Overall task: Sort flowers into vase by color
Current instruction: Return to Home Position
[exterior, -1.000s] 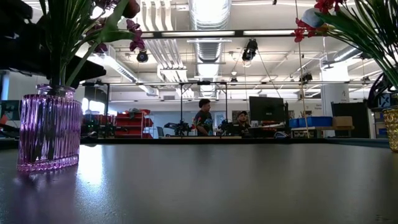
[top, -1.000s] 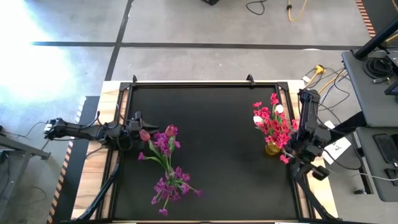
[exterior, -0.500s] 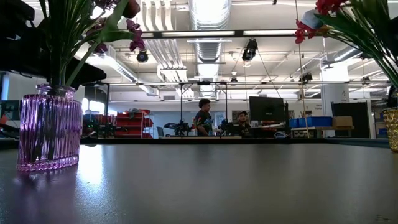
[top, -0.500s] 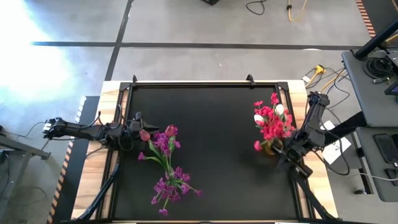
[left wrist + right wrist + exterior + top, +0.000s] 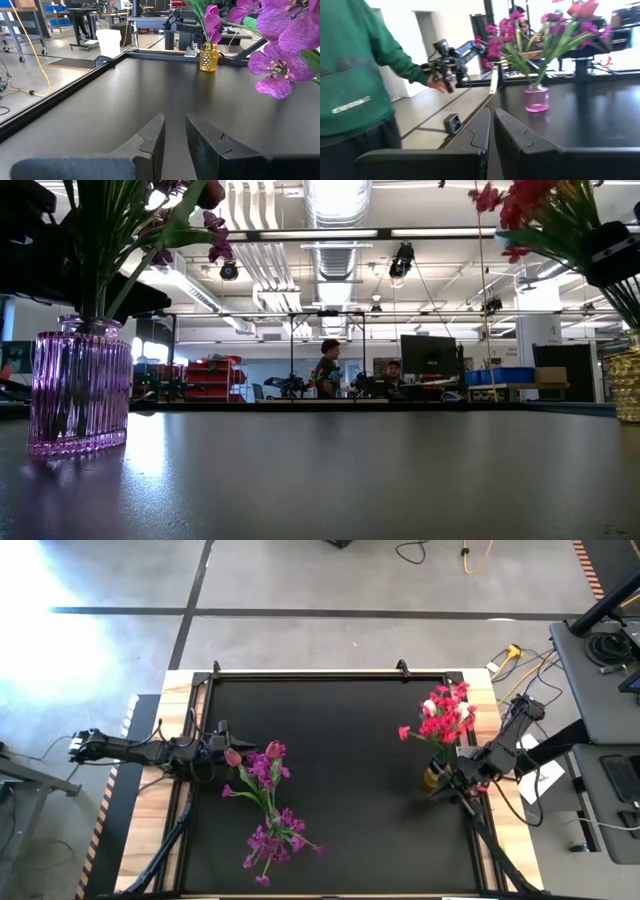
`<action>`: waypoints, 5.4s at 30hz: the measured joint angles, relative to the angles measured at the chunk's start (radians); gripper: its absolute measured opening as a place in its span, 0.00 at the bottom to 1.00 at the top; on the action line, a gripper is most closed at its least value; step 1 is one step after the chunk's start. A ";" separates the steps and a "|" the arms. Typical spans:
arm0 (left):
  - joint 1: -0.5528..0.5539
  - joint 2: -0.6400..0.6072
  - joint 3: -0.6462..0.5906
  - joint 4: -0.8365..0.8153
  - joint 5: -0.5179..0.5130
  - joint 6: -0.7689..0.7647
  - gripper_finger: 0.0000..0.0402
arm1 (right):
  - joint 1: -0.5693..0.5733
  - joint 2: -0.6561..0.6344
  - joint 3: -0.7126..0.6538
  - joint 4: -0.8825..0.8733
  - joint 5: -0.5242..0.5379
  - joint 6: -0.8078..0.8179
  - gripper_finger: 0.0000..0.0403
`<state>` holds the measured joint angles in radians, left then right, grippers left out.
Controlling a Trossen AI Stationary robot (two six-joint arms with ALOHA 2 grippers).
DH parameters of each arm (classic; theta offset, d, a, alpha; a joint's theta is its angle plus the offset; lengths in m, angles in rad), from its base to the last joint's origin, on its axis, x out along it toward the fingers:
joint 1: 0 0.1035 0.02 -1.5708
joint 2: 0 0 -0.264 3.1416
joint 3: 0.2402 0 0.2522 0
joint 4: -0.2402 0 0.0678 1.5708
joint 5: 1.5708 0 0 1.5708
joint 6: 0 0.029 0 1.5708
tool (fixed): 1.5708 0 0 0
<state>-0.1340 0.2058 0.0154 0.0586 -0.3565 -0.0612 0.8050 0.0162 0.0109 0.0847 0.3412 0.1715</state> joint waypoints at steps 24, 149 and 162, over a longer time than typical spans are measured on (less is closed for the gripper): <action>0.000 0.000 0.000 0.000 0.000 0.000 0.16 | -0.283 0.157 0.000 0.111 -0.103 0.000 0.04; 0.000 0.000 0.000 0.000 0.000 0.000 0.16 | -0.635 0.085 0.000 -0.051 -0.400 -0.067 0.04; 0.000 0.000 0.000 0.000 0.000 0.000 0.16 | -0.635 0.085 0.000 -0.051 -0.400 -0.067 0.04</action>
<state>-0.1338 0.2054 0.0154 0.0586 -0.3561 -0.0612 0.1696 0.1013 0.0112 0.0338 -0.0586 0.1040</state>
